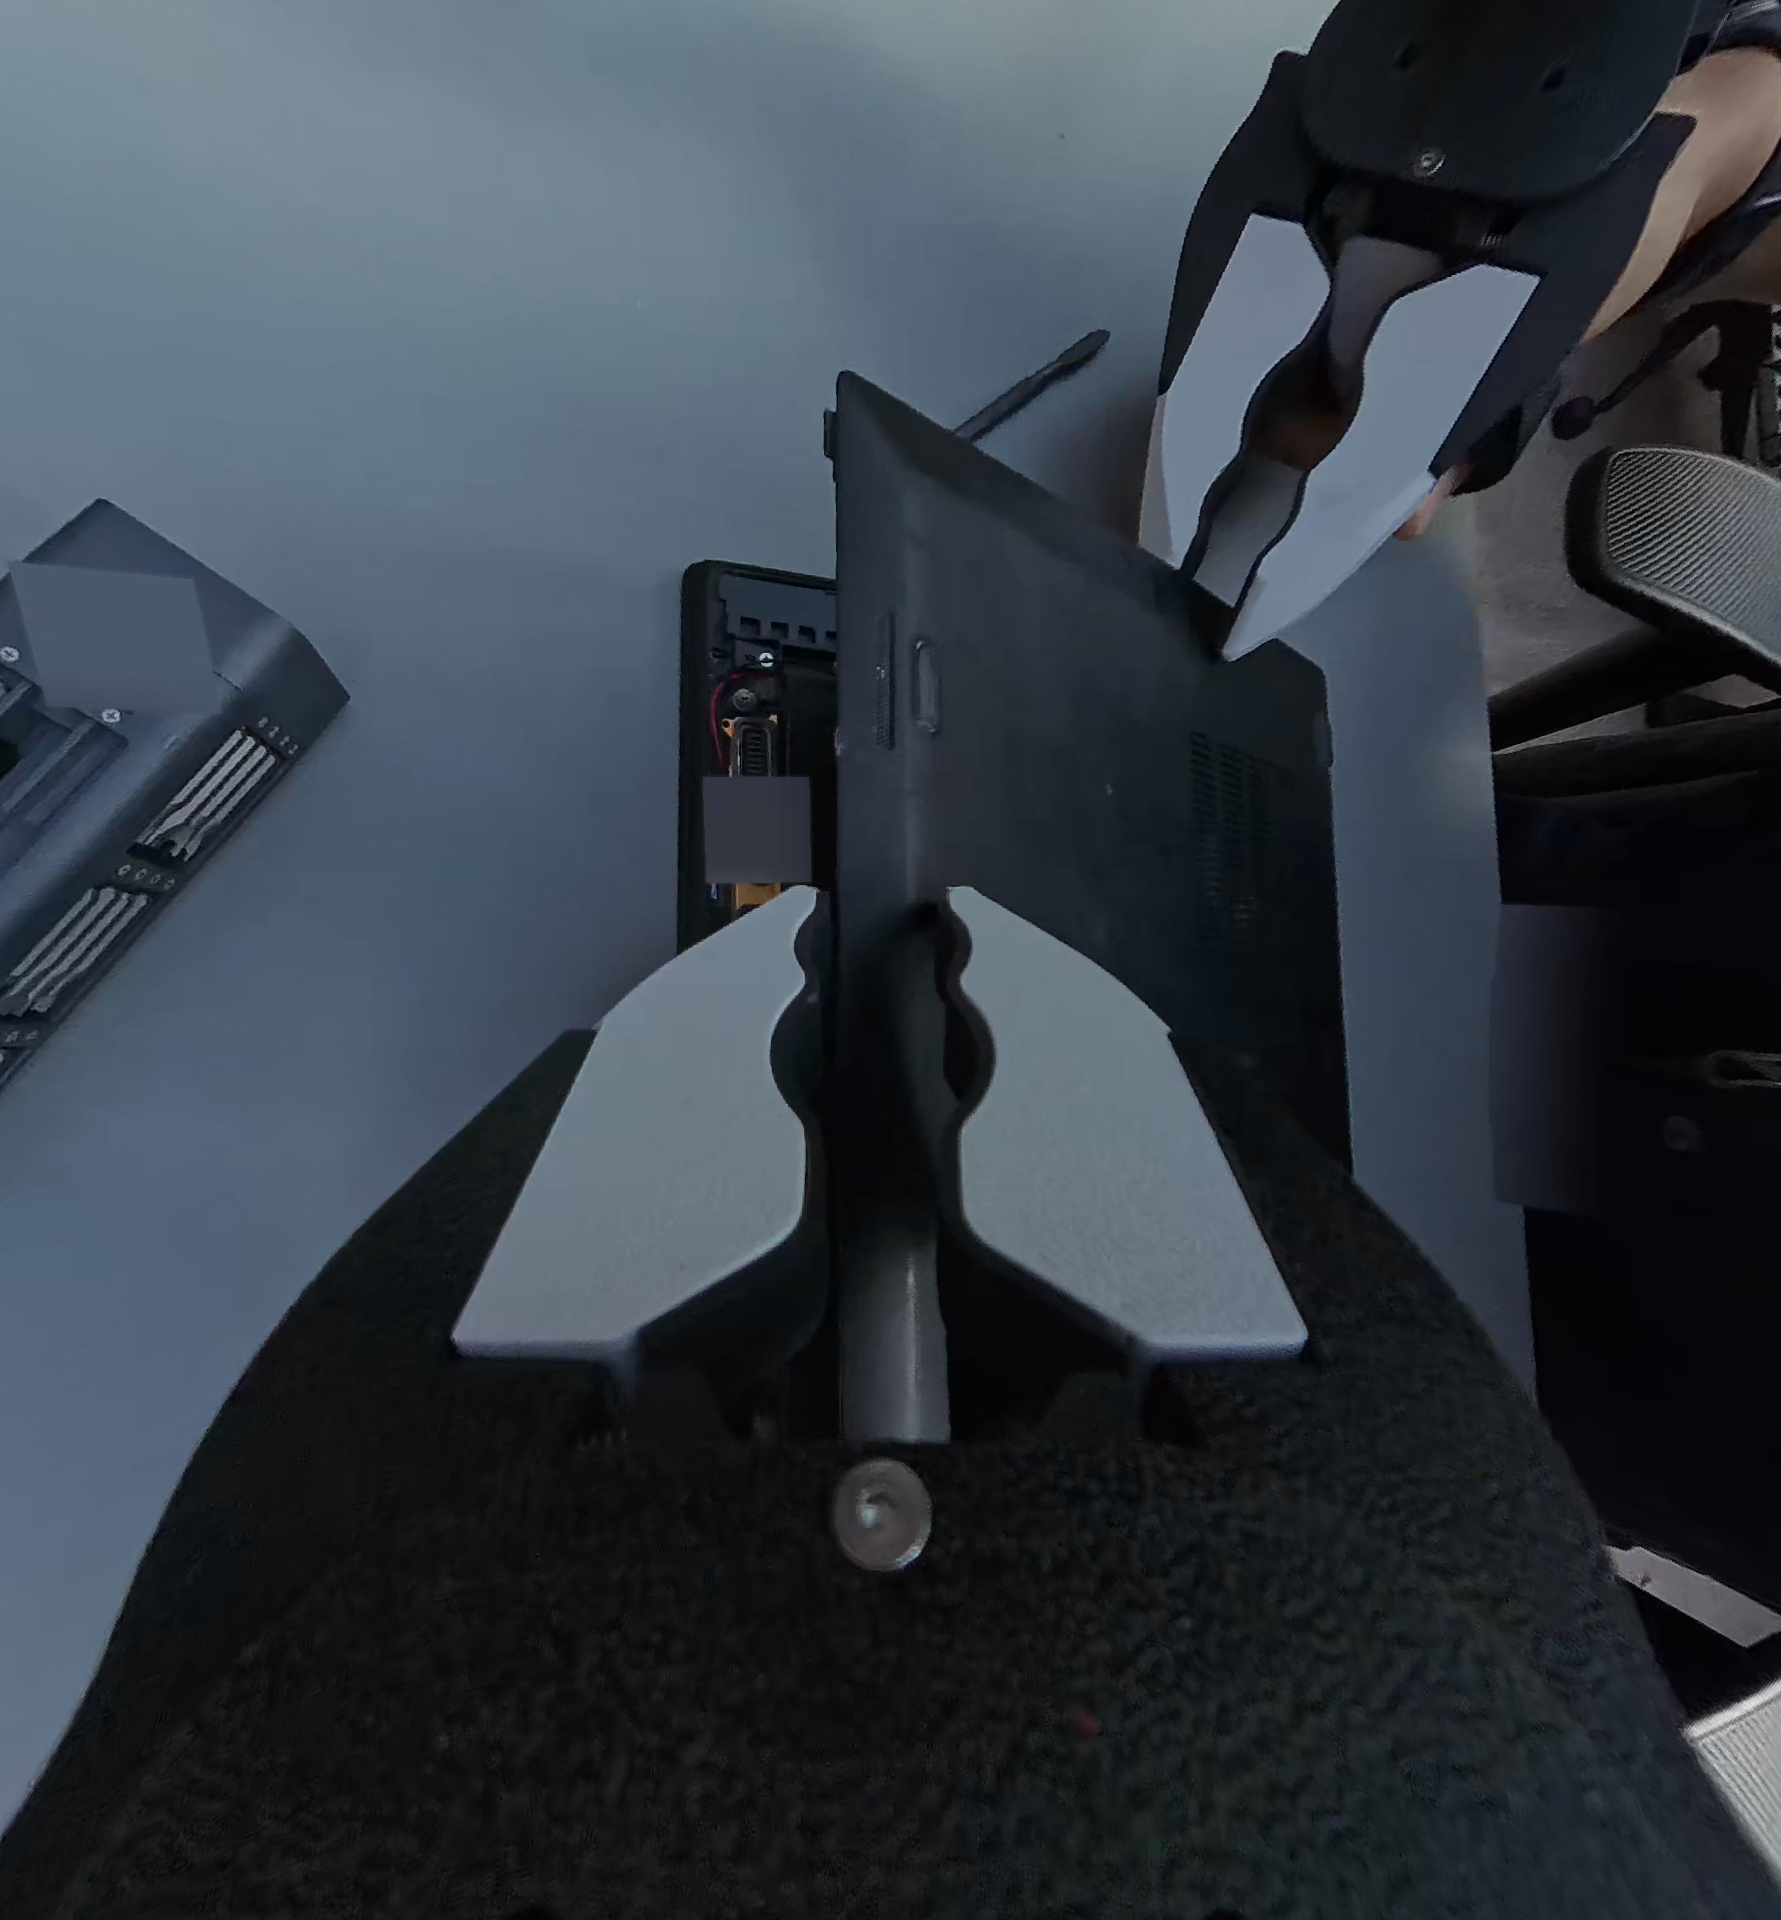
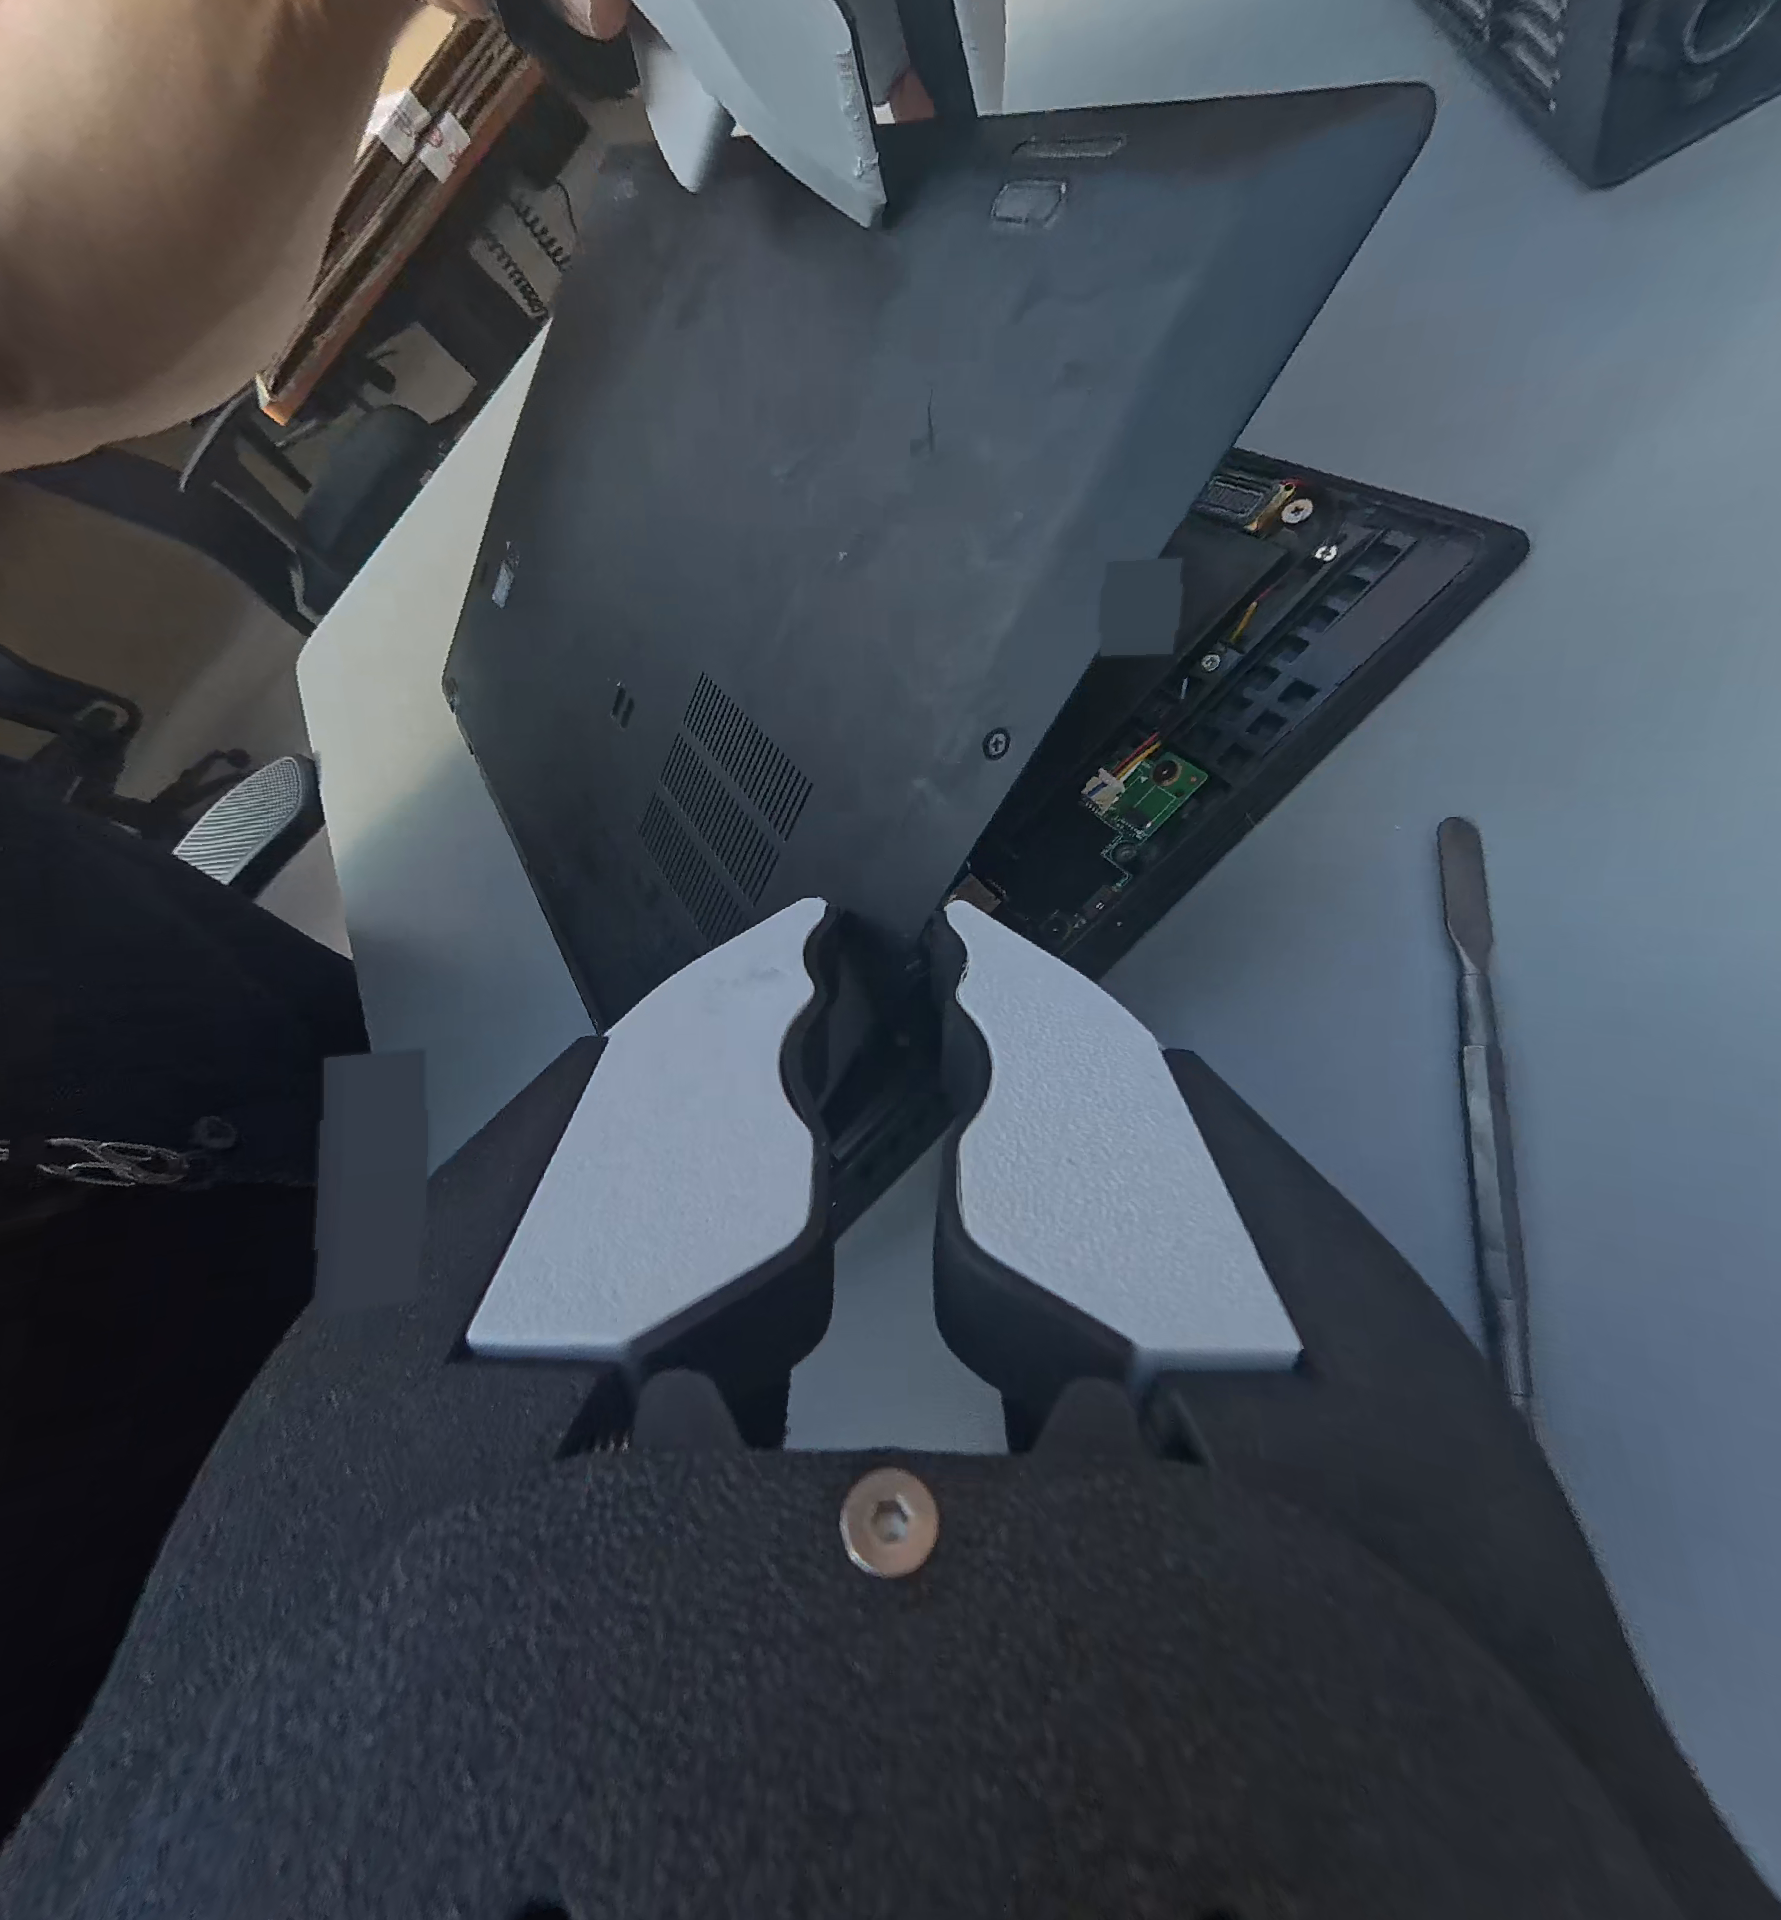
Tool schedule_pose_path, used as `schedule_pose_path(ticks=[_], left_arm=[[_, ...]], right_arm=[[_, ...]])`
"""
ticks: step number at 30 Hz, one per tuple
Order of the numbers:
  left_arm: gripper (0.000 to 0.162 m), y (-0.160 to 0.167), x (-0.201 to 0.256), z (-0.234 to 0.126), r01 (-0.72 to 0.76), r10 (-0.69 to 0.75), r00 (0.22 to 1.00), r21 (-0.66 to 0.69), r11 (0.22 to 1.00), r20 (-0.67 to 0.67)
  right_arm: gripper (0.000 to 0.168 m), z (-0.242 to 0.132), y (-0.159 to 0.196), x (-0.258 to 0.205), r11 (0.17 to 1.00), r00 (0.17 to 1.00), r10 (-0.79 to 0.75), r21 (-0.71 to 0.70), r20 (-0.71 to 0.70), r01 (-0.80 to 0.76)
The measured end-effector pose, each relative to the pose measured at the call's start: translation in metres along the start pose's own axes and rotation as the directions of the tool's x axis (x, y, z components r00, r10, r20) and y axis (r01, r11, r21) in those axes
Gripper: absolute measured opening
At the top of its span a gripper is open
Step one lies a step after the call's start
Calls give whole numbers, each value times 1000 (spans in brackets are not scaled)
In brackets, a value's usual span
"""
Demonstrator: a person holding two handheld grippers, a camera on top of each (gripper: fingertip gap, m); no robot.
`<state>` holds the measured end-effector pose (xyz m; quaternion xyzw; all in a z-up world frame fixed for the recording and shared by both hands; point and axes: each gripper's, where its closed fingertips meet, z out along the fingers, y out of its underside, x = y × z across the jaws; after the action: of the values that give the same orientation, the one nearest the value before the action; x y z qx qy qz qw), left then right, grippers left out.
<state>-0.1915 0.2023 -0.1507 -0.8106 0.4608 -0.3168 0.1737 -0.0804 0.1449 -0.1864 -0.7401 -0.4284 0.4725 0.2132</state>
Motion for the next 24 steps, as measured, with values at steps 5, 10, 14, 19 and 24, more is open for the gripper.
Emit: schedule_pose_path(ticks=[5, 10, 14, 19, 24], left_arm=[[18, 7, -28, -14, -28, 22, 975, 22, 999, 222], [39, 43, -17, -63, 153, -210, 934, 208, 966, 288], [72, 124, 13, -83, 497, -568, 802, 323, 805, 182], [60, 191, 47, -74, 748, -797, 595, 435, 502, -103], [53, 205, 60, -82, 791, -818, 513, 513, 333, -260]], right_arm=[[15, -1, 1, 0, 1000, 1000, -5, 18, 10, 5], [16, -1, 2, -1, 1000, 1000, -17, 19, 12, 17], [16, -5, -4, -6, 997, 998, -68, 44, 11, 67], [17, -8, -7, -10, 991, 992, -122, 54, -11, 123], [17, -7, -1, -11, 977, 976, -209, 30, -55, 211]])
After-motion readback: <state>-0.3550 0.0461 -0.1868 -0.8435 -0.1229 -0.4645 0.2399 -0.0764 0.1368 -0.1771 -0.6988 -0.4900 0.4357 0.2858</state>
